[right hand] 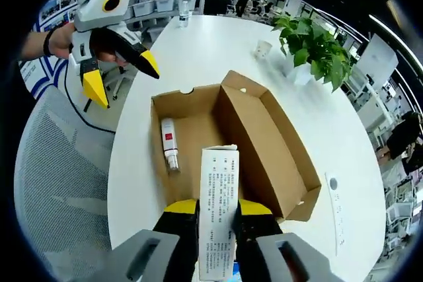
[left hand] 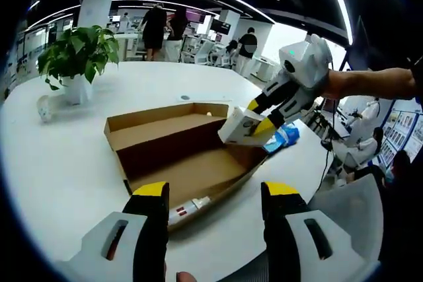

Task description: Operate the shoe box by opening the lid, removing the specified soft item, and placing it in the target area until the item is outside and the box remains undamaged.

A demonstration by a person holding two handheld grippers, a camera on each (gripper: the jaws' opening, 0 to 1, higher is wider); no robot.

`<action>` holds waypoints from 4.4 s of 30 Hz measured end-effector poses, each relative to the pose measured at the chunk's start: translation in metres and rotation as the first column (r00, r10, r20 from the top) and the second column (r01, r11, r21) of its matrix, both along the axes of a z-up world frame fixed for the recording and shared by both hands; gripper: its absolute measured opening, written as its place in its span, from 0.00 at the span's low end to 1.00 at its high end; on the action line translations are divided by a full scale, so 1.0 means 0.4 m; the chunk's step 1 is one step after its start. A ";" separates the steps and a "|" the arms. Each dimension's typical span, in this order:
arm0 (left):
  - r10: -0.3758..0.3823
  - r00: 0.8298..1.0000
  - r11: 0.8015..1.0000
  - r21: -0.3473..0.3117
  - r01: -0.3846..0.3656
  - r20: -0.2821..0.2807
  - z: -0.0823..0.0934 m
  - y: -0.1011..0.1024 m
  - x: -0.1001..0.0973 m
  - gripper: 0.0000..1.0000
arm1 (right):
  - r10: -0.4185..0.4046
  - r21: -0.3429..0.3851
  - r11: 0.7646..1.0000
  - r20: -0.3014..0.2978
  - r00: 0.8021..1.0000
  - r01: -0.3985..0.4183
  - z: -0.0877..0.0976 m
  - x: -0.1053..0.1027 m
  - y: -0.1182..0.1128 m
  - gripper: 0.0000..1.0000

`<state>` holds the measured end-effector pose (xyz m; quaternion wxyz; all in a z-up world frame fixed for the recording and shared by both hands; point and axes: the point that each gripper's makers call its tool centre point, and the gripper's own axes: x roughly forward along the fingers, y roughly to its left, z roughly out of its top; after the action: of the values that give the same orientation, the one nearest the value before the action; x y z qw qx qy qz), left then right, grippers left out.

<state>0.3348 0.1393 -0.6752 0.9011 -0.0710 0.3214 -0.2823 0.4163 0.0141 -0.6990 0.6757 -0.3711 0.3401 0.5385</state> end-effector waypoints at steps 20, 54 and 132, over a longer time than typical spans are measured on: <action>-0.090 0.996 0.996 0.015 0.090 0.002 0.006 -0.096 0.005 0.57 | -0.125 -0.049 0.991 -0.002 0.992 0.125 -0.022 -0.003 -0.226 0.16; -0.225 0.974 0.973 0.050 0.224 0.002 0.012 -0.319 0.059 0.58 | -0.369 -0.099 0.926 -0.031 0.929 0.365 -0.080 -0.086 -0.650 0.16; -0.012 0.996 0.996 0.087 0.020 -0.090 -0.058 -0.173 0.063 0.58 | -0.151 -0.302 0.938 0.087 0.985 0.170 -0.134 0.363 -0.825 0.17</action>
<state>0.3601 0.0702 -0.6984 0.8858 -0.0413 0.3743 -0.2714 0.5614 -0.3159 -0.7527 0.6616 -0.4596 0.4277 0.4101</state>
